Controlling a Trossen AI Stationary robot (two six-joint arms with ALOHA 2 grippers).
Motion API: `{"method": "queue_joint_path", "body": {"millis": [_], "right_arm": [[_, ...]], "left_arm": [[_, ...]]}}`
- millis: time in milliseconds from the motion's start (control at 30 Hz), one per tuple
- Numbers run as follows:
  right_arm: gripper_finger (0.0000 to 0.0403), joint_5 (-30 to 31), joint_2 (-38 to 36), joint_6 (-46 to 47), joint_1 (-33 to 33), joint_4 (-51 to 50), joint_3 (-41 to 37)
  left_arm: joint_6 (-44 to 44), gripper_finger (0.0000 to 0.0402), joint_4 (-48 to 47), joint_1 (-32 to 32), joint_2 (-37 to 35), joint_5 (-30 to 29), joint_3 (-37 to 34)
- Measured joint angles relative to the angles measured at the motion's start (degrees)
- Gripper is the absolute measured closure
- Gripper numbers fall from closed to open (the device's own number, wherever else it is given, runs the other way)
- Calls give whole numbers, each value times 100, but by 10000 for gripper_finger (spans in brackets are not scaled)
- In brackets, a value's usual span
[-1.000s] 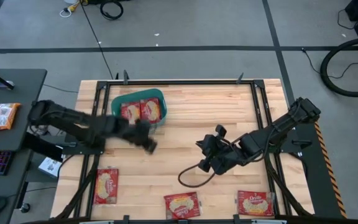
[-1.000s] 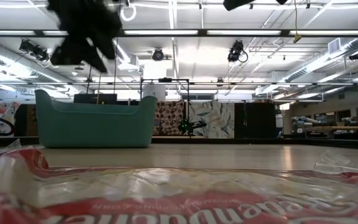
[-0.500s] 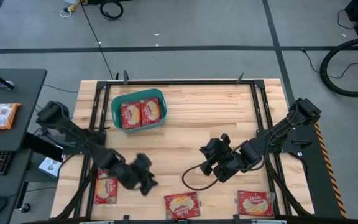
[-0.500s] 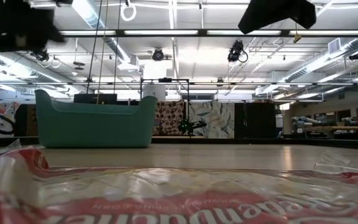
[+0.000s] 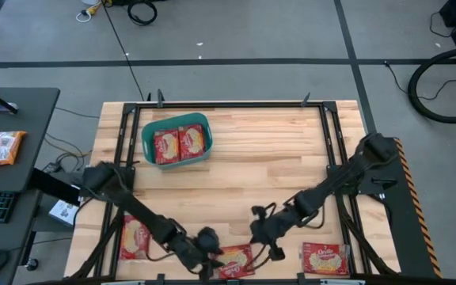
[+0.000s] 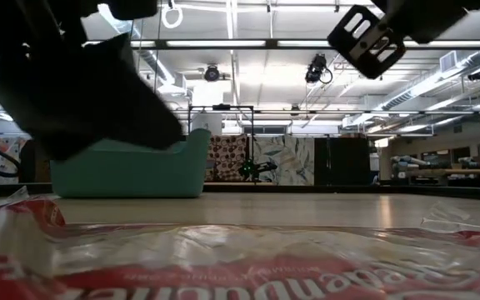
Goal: Sort popcorn bags into baskets
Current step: Put the popcorn bag into the green bin
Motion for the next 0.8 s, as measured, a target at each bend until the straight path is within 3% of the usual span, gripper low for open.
{"method": "queue_joint_path", "body": {"millis": [167, 267, 433, 567, 633, 700, 800], "right_arm": [[397, -417, 834, -208, 72, -18, 609], [397, -423, 1165, -34, 243, -28, 1080], [397, -59, 1411, 328, 649, -579, 1763], [397, 621, 1375, 690, 1037, -1606, 2256], [397, 1013, 1334, 831, 1276, -2045, 2387], [397, 1343, 1304, 1115, 1483, -2371, 2467], [397, 1733, 1234, 1652, 1817, -2669, 2476]], "left_arm": [[164, 192, -279, -79, 849, 17, 774], [156, 192, -973, -32, 1106, -278, 1202], [238, 192, -3178, 418, 990, -1038, 1526], [136, 192, -5787, 885, 630, -1326, 1871], [-519, 192, -7038, 1078, 454, -1249, 2112], [-1867, 192, -7764, 1187, 153, -1065, 2404], [-4141, 192, -8167, 1170, -133, -700, 2503]]}}
